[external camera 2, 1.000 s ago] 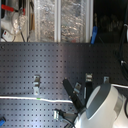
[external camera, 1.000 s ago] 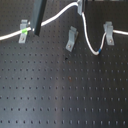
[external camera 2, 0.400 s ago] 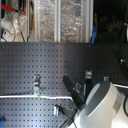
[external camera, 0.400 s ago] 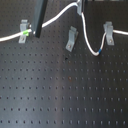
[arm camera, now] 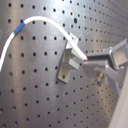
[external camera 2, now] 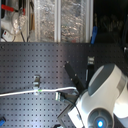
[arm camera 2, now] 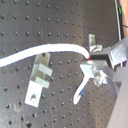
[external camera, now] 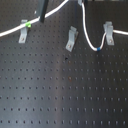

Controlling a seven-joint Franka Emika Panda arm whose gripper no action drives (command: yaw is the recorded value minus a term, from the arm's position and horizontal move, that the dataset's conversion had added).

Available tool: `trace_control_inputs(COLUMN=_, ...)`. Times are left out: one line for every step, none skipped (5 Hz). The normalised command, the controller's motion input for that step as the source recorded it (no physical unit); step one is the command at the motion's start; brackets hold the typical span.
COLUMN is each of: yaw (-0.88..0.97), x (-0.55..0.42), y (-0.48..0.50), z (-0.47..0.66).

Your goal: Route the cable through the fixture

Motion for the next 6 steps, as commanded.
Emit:
trace_control_inputs(yaw=0.13, x=-0.245, y=0.147, z=0.35)
trace_control_inputs(yaw=0.00, x=-0.141, y=-0.025, z=0.06)
trace_control_inputs(yaw=-0.13, x=-0.029, y=0.040, z=0.17)
trace_control_inputs(yaw=-0.56, x=-0.071, y=0.096, z=0.48)
trace_control_inputs(yaw=0.00, x=0.020, y=0.019, z=0.00)
trace_control_inputs(yaw=0.00, x=-0.099, y=0.122, z=0.14)
